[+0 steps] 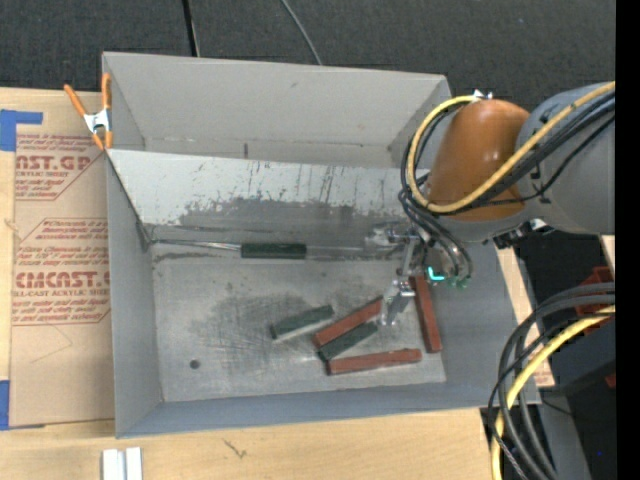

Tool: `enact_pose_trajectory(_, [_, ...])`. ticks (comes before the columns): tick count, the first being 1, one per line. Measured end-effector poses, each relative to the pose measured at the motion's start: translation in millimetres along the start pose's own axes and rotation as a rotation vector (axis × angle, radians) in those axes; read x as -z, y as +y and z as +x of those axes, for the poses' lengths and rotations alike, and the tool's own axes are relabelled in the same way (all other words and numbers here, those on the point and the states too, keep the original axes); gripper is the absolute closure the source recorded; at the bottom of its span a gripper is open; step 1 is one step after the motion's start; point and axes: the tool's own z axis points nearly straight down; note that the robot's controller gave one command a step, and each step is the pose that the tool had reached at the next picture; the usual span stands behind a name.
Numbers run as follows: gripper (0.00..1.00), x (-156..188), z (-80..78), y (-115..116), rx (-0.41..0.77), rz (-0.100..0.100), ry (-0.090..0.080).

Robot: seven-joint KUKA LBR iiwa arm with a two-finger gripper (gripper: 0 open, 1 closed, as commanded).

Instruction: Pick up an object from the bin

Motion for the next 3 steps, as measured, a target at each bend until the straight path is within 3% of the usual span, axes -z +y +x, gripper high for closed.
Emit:
enact_pose_trajectory(1, [0.00,3.2,-1.9,0.0,0.001,0.001,-0.007])
enact_pose_trajectory(2, [1.00,-57.1,-14.6,-3.0,0.108,0.000,-0.013])
enact_pose_trajectory(3, [1.00,-57.1,-14.6,-3.0,0.108,0.000,-0.013])
